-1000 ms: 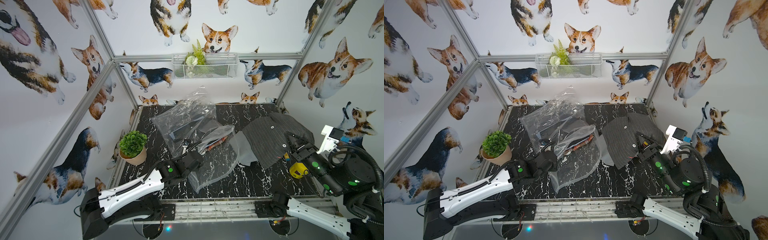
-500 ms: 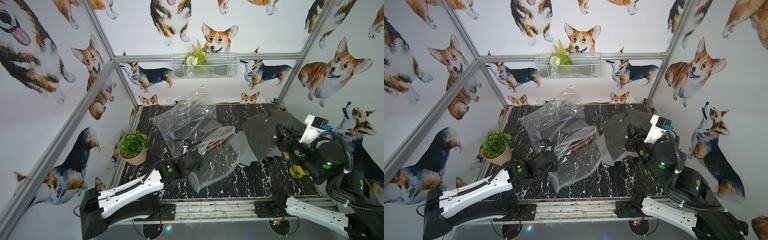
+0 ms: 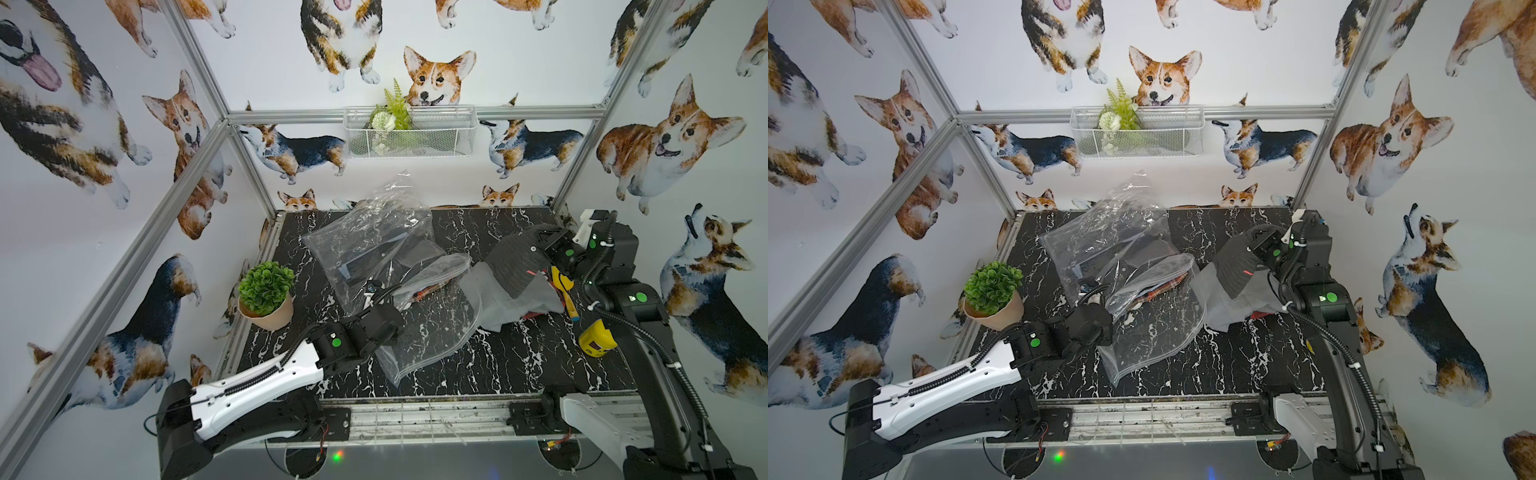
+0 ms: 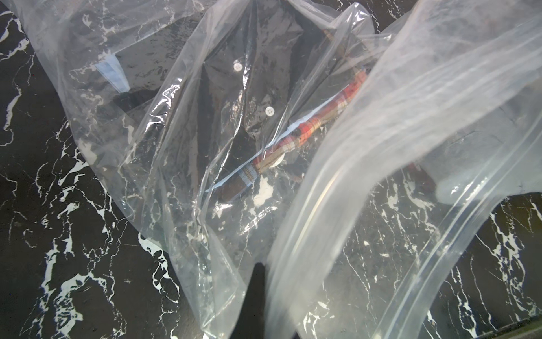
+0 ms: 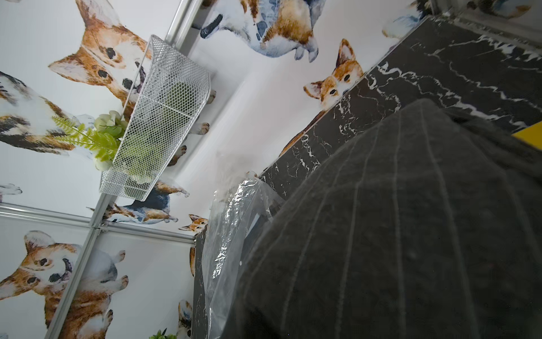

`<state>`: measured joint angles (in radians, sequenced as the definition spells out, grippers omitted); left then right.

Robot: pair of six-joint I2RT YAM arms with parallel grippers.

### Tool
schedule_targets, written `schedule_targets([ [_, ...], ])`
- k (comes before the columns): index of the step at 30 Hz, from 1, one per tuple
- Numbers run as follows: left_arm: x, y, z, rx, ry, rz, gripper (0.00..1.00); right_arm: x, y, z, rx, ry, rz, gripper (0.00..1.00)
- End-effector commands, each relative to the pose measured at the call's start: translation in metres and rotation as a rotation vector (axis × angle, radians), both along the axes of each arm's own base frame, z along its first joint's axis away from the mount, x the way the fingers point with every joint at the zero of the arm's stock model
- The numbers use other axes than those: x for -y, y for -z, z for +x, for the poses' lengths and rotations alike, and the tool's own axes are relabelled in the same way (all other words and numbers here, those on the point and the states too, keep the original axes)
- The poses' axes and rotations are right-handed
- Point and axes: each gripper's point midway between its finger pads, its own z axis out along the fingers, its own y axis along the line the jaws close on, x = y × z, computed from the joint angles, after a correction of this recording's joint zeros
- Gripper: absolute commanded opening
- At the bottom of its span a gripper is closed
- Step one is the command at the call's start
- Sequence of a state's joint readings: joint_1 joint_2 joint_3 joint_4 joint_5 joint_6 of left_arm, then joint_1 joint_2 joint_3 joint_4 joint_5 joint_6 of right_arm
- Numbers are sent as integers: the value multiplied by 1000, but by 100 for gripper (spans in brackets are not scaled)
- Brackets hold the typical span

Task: Take the shirt out of the vacuum bag
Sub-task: Place the shirt at the center of the board.

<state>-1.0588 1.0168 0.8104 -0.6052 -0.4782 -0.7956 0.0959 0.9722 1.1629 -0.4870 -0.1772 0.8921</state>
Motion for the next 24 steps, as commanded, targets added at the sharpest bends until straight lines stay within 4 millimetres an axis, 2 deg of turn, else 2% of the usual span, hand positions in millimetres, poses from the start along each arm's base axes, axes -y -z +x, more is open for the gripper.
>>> schedule_targets([
  [1,-6,6,-1,-9,-16,23,0,-7,-4,25,69,-46,64,0],
  [10,-4,15,0,-16,-15,45,0,4,26,74,31,-68,19,0],
  [13,-2,18,0,-24,-13,46,0,5,42,82,4,-75,-5,0],
  [17,-1,20,0,-24,-11,43,0,10,93,70,-63,-54,-15,0],
  [22,0,26,-1,-35,-1,52,0,22,167,37,-174,25,-5,0],
  [24,1,27,-1,-42,6,56,0,25,189,21,-189,49,7,0],
])
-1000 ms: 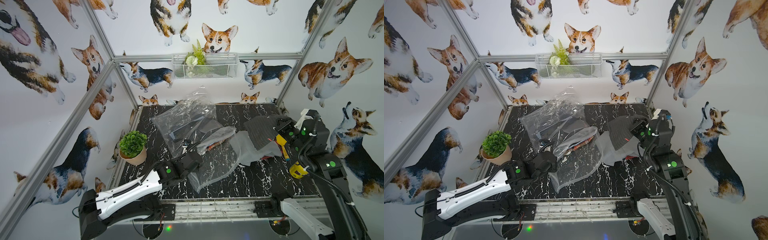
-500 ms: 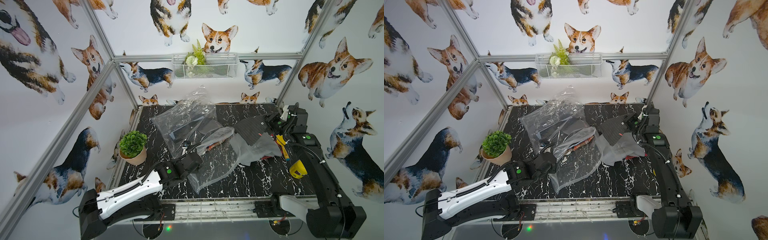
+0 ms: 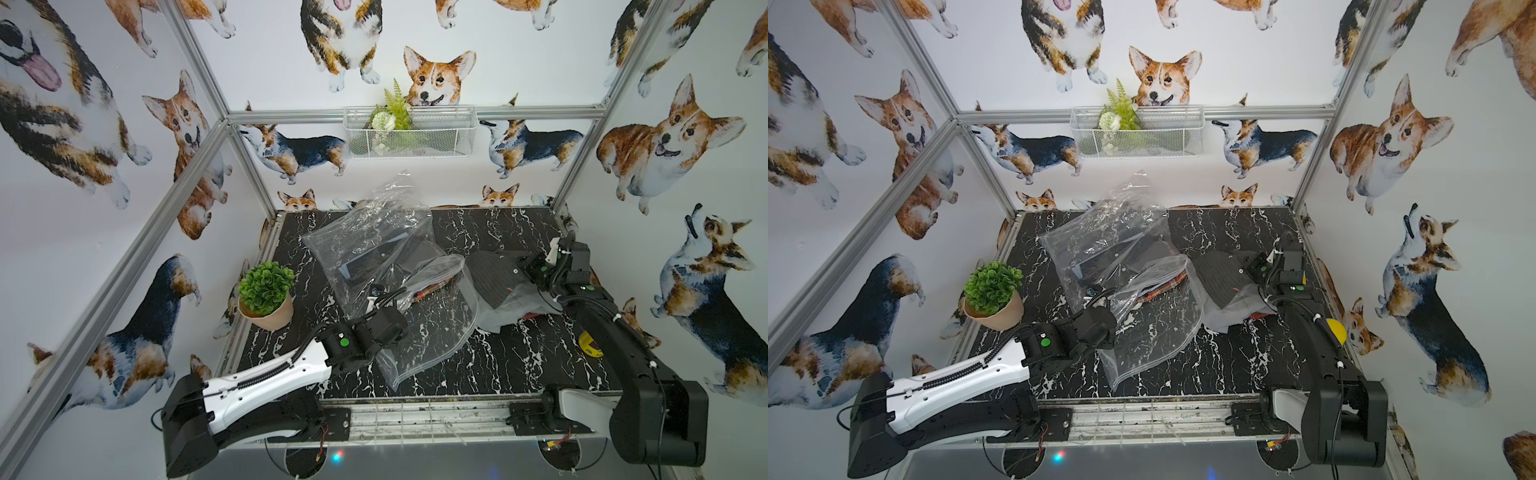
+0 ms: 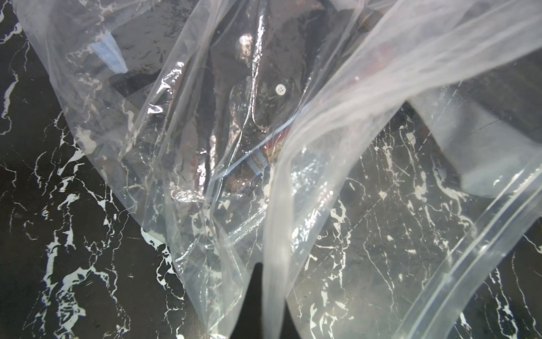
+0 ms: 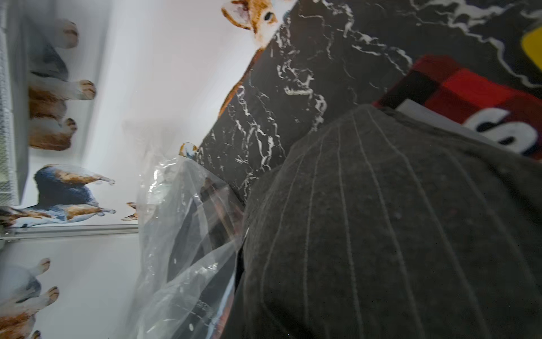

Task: Take the shirt out of the vacuum bag
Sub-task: Place the shirt at the center of the board.

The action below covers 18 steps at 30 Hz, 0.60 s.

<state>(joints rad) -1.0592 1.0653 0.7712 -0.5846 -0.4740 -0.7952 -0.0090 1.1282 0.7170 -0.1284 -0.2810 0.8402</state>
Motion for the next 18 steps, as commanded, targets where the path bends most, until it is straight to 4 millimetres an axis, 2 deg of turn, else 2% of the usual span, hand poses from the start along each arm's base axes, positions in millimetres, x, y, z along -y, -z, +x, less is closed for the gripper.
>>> schedule_targets([
  [1,3,2,0,-9,9,-1,0,9,25,-15,25,70,1,0],
  [4,4,1,0,-10,14,-3,0,13,52,-32,-20,88,-19,0],
  [12,12,6,-2,-36,39,-13,0,27,106,-71,-135,135,-90,0],
  [13,13,5,-3,-36,44,-12,0,27,108,-73,-141,130,-94,4],
  [15,13,4,-3,-35,49,-10,0,23,102,-71,-128,110,-86,33],
  [18,10,0,-3,-29,53,3,0,24,76,-67,-78,114,-85,62],
])
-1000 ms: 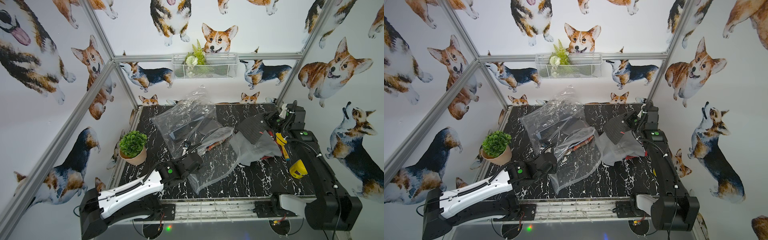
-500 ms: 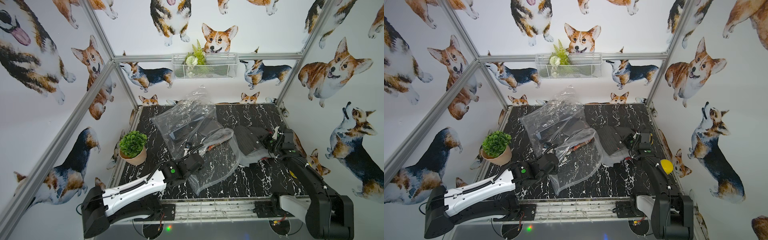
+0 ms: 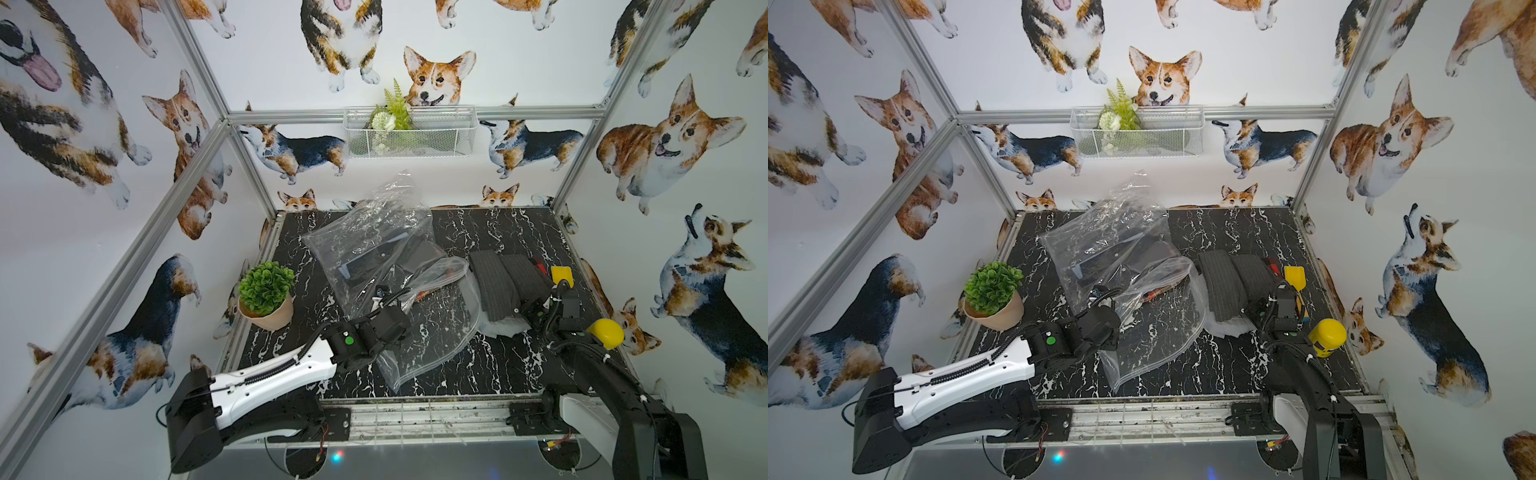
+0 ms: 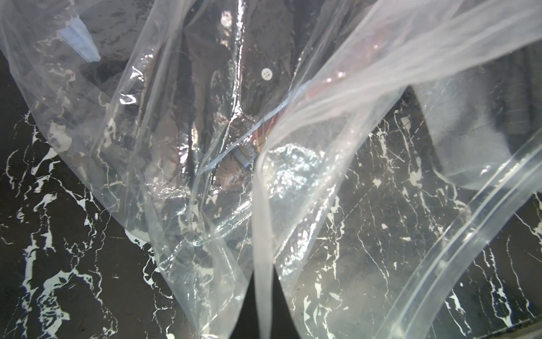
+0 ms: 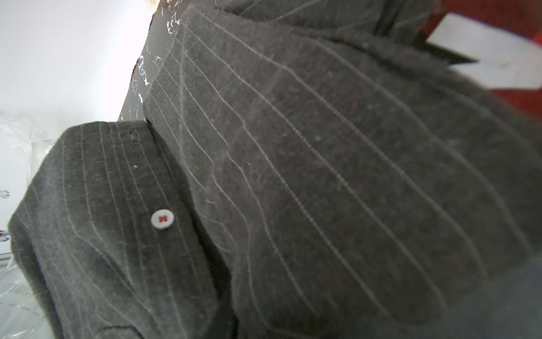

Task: Take the shirt out of the vacuum bag
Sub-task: Place the shirt at the center of the board.

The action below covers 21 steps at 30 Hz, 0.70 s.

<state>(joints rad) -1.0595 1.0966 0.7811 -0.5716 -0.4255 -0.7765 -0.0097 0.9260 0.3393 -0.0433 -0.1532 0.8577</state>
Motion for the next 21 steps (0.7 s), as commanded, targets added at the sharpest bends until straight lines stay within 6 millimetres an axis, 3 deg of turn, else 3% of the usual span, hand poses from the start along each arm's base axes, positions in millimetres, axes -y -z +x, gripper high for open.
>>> schedule_targets([
  [1,-1,-7,0,8,12,7,0,4,-23,2,31,3,-33,67],
  [6,-7,-12,-1,20,15,17,1,10,-71,7,75,-11,-95,82],
  [11,-14,-15,-4,26,17,33,0,4,-106,2,123,-17,-49,84],
  [21,-18,-21,-5,36,34,58,0,-5,-179,-31,289,21,101,84],
])
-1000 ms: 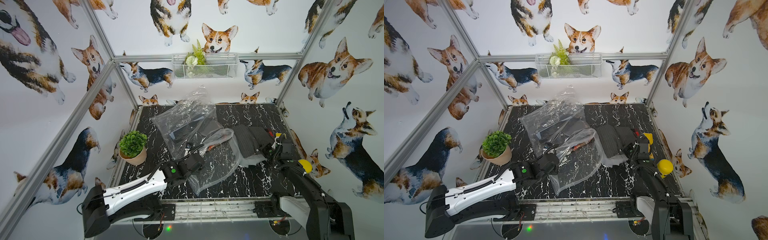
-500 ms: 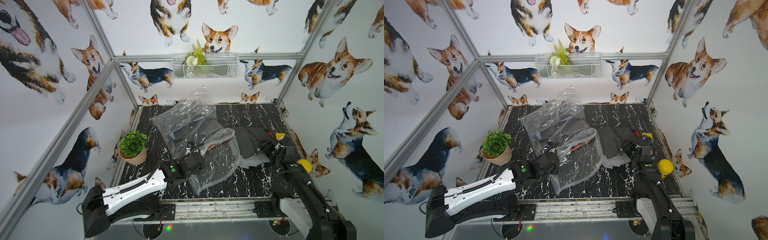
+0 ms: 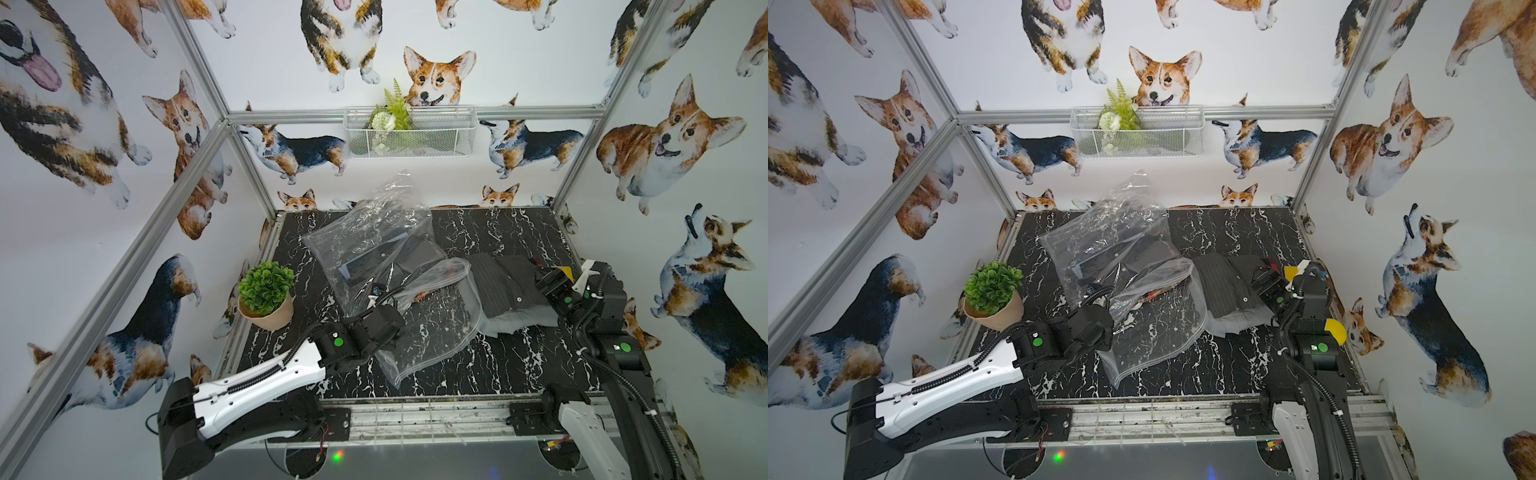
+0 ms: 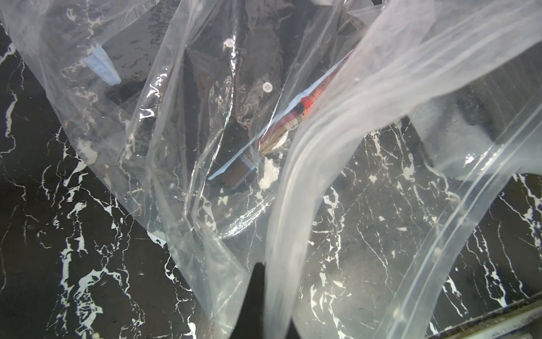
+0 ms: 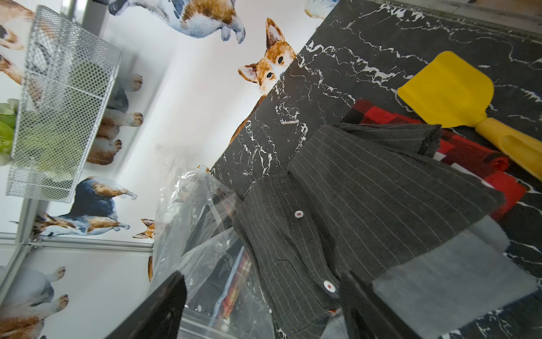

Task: Take the shirt out of the vacuum bag
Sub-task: Place the shirt at the center of the board.

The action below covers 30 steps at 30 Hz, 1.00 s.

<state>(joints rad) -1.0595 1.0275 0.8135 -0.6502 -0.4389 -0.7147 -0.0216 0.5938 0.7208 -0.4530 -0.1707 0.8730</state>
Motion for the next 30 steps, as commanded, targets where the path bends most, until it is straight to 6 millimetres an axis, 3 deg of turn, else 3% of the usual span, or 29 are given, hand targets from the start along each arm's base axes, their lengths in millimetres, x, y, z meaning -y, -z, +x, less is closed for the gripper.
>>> schedule_targets([
  [1,-8,-1,-1,4,-7,34,0,-7,-7,-6,7,-1,107,85],
  [6,-6,-4,1,10,-14,23,0,-31,-12,30,19,-109,227,84],
  [10,-5,-5,1,9,-22,7,0,-45,9,65,-29,-156,250,84],
  [15,-4,-10,2,15,-29,-14,0,-59,71,90,-148,-179,213,84],
  [16,-4,-11,2,17,-30,-13,0,-60,93,94,-188,-173,215,84],
  [20,-7,-12,1,17,-29,-3,0,-61,155,95,-301,-177,193,83],
  [23,-11,-14,0,22,-31,1,0,-58,186,88,-354,-168,158,82],
  [25,-12,-14,-1,24,-30,2,0,-55,196,84,-370,-162,134,82],
  [27,-14,-14,-2,24,-32,0,0,-57,193,83,-364,-178,137,82],
  [30,-15,-14,-2,25,-34,-2,0,-57,153,84,-274,-172,148,82],
])
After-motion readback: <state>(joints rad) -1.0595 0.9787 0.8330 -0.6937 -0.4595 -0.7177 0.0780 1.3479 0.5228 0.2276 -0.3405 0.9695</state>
